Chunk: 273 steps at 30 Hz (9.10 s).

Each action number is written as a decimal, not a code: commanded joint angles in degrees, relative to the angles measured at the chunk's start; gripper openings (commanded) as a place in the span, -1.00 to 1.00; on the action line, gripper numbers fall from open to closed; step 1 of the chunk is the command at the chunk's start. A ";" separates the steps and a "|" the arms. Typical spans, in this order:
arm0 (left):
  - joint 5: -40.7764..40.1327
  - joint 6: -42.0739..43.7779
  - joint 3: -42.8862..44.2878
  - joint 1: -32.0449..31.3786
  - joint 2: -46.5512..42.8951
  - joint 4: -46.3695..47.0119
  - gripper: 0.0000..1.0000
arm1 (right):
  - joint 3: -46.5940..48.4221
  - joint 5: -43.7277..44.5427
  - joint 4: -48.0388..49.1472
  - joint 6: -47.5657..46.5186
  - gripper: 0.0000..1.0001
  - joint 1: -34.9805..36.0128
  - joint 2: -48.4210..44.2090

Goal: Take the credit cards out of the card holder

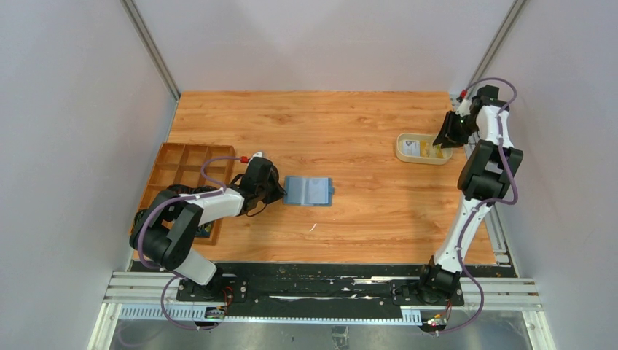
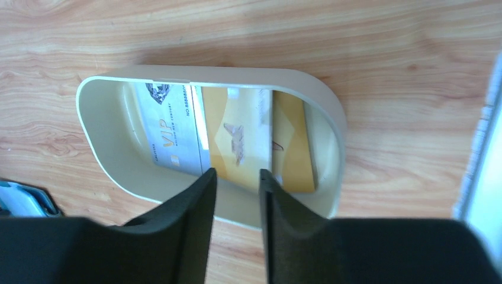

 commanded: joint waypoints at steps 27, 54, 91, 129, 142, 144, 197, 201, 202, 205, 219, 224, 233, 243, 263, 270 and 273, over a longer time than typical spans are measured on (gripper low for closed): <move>-6.10 -1.48 -3.30 -0.24 -0.01 0.47 -1.00 | -34.78 6.47 36.98 36.78 -0.05 56.06 -19.94; -8.42 -2.51 -4.52 -0.91 -1.55 0.10 -1.00 | -41.86 10.11 36.39 33.31 -0.05 55.84 -17.73; -14.95 -6.28 13.39 -9.71 12.42 -8.56 -1.00 | -36.01 -3.80 41.41 32.70 -0.06 54.66 -20.41; -8.01 -3.32 10.84 -9.84 14.89 -1.47 -1.00 | -53.61 16.51 41.59 35.43 -0.10 52.34 -25.42; -7.57 -2.71 10.74 -9.82 15.86 -1.25 -1.00 | -50.68 18.55 40.26 32.57 -0.07 53.25 -33.89; -7.47 -2.71 10.88 -9.83 16.00 -1.25 -1.00 | -50.75 18.01 40.62 33.07 -0.07 53.49 -32.77; -7.56 -2.42 10.81 -9.82 16.04 -1.92 -1.00 | -54.69 26.09 40.63 33.54 -0.08 53.86 -26.93; -7.55 -2.45 10.64 -9.82 16.13 -1.85 -1.00 | -53.53 23.49 42.00 33.45 -0.09 54.90 -27.24; -7.50 -2.45 10.64 -9.85 16.21 -1.84 -1.00 | -52.99 22.99 42.08 33.39 -0.09 55.36 -27.23; -7.34 -2.53 10.65 -9.82 16.37 -1.79 -1.00 | -51.12 21.95 42.02 33.09 -0.09 56.87 -27.52; -7.64 -2.45 10.02 -9.84 16.03 -1.76 -1.00 | -48.13 18.57 45.08 34.57 -0.10 59.87 -28.57; -7.62 -2.53 10.00 -9.82 16.17 -1.75 -1.00 | -48.74 18.21 47.50 34.85 -0.11 59.91 -30.64; -7.73 -2.45 9.98 -9.83 16.38 -1.81 -1.00 | -50.62 16.25 53.45 36.34 -0.12 59.93 -31.99; -7.98 -2.36 9.67 -9.83 16.00 -1.82 -1.00 | -50.10 12.88 55.82 38.23 -0.12 59.73 -28.37; -7.95 -2.27 9.50 -9.82 16.22 -1.84 -1.00 | -61.24 6.11 66.14 44.00 -0.12 50.22 -24.51; -8.09 -2.27 9.66 -9.82 16.50 -1.98 -1.00 | -63.02 5.93 66.60 46.16 -0.12 50.10 -23.16; -7.89 -2.19 9.97 -9.82 16.69 -2.15 -1.00 | -64.47 3.52 71.19 48.81 -0.13 50.08 -21.83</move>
